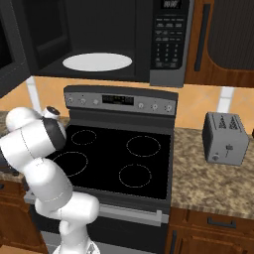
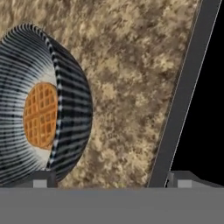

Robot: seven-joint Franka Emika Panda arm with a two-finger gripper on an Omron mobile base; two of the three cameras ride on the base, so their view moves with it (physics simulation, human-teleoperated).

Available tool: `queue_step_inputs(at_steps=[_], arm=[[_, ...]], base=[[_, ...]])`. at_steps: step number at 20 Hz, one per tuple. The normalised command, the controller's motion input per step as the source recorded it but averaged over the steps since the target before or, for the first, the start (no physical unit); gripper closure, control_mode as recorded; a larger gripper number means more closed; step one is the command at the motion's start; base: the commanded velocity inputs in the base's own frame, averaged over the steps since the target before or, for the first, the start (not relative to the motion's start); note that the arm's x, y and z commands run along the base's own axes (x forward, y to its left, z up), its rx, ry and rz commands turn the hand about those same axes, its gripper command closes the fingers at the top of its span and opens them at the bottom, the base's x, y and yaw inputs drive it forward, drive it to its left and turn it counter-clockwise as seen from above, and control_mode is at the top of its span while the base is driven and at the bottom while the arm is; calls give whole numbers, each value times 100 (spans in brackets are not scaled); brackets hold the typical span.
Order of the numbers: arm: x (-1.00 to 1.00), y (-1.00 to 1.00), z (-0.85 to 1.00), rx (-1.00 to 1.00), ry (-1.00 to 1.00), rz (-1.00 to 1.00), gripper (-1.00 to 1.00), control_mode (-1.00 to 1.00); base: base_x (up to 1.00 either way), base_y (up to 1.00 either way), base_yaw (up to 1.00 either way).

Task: Open the microwave, place the bowl with waffle inside the microwave, then close the microwave door and turn it on.

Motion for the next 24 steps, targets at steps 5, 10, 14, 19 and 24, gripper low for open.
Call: queue_step_inputs(at_steps=[5, 10, 14, 19, 24], arm=[[15, 45, -2, 3, 8, 0, -100, -100], [24, 54, -15, 3, 5, 0, -100, -100], [38, 72, -50, 0, 5, -3, -100, -100], [34, 47, -41, 0, 6, -4, 100, -100], [0, 2, -4, -1, 3, 0, 100, -100]], base=[[0, 0, 0], [0, 0, 0], [0, 0, 0], [0, 0, 0], [0, 0, 0]])
